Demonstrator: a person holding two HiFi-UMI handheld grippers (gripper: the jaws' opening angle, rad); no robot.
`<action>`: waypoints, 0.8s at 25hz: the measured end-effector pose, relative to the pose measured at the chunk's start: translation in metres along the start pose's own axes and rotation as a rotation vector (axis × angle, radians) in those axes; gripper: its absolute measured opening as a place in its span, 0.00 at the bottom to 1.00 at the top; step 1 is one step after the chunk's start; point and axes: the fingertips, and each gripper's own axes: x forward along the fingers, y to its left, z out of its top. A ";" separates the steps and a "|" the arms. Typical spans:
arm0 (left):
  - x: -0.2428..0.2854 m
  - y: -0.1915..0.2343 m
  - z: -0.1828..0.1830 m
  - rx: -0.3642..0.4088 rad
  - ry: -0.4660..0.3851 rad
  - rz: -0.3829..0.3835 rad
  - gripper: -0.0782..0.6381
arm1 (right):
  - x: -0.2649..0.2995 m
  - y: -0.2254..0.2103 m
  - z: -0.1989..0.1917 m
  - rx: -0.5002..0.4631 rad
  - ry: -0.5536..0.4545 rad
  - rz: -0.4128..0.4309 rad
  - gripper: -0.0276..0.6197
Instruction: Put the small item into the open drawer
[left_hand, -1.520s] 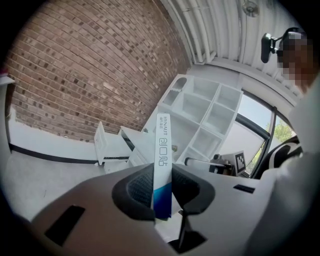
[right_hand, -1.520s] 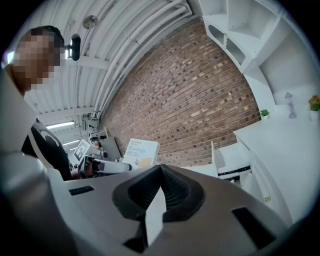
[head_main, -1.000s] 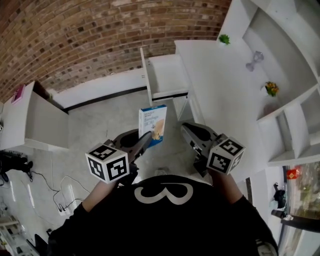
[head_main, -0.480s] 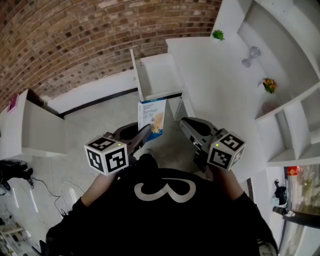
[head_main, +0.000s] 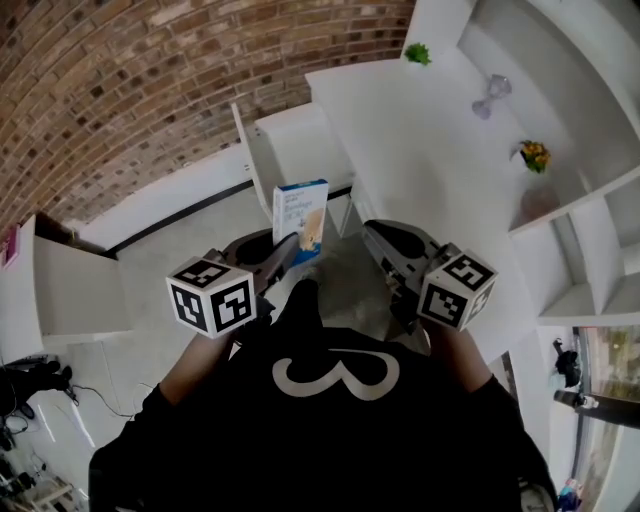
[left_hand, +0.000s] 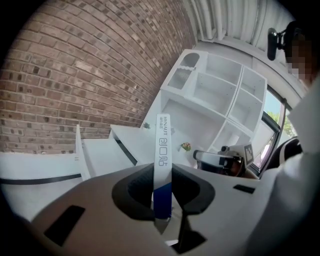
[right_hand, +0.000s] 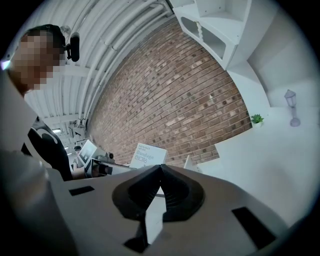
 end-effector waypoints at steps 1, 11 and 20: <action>0.007 0.005 0.005 0.002 0.007 -0.012 0.22 | 0.004 -0.006 0.003 0.006 -0.002 -0.013 0.06; 0.075 0.082 0.053 0.081 0.113 -0.031 0.22 | 0.051 -0.070 0.039 0.061 -0.023 -0.125 0.06; 0.138 0.146 0.061 0.282 0.281 -0.036 0.22 | 0.091 -0.125 0.054 0.107 -0.026 -0.201 0.06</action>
